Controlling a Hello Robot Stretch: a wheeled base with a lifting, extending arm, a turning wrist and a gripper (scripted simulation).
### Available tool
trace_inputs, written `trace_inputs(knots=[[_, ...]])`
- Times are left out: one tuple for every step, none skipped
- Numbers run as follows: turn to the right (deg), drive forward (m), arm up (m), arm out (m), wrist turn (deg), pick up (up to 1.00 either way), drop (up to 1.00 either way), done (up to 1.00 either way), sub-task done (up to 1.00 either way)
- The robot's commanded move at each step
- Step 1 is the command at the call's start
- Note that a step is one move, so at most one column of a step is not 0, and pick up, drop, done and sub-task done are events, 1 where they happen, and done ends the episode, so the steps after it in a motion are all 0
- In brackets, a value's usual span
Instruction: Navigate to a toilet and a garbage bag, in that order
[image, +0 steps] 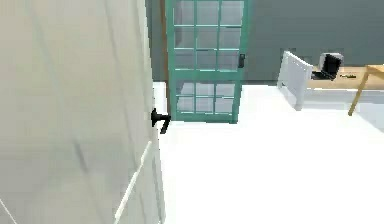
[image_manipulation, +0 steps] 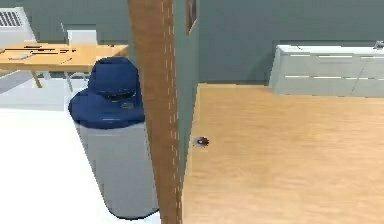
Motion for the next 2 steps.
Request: trace_inputs(knots=[[45.0,0.0,0.0,0.0,0.0,0.0,0.0,0.0,0.0],[45.0,0.0,0.0,0.0,0.0,0.0,0.0,0.0,0.0]])
